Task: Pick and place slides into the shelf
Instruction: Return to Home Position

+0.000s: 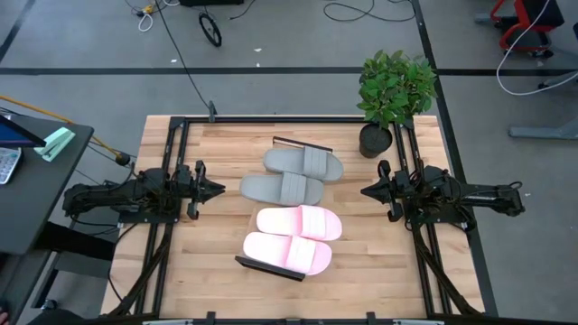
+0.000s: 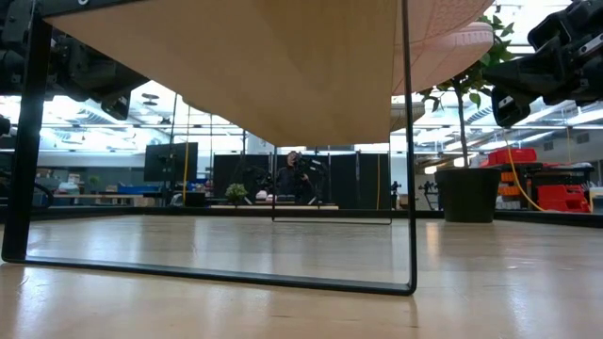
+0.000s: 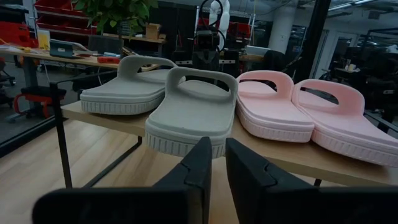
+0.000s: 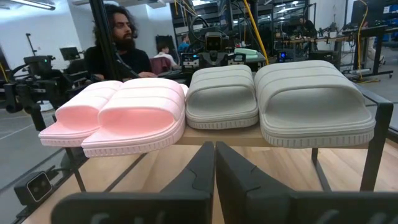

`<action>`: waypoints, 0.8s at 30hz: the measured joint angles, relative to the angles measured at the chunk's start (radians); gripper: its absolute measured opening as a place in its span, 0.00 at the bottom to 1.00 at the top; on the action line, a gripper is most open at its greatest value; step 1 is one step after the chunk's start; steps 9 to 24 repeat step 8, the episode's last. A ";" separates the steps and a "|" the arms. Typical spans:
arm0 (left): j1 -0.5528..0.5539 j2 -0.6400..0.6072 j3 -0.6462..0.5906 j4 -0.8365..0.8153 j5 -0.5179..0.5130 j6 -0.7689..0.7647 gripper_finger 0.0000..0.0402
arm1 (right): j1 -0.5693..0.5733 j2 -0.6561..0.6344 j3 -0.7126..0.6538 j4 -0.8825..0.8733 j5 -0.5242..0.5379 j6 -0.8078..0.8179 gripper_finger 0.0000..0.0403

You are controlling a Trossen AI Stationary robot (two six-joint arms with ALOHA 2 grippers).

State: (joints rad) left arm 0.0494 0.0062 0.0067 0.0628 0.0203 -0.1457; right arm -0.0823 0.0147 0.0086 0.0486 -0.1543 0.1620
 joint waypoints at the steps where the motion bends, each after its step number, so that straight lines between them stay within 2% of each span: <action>1: 0.000 0.000 0.000 0.000 0.000 0.000 0.13 | 0.000 0.000 0.000 0.000 0.000 0.000 0.05; 24: 0.000 0.000 0.000 0.000 0.000 0.000 0.15 | 0.000 0.000 0.000 0.000 0.000 0.000 0.05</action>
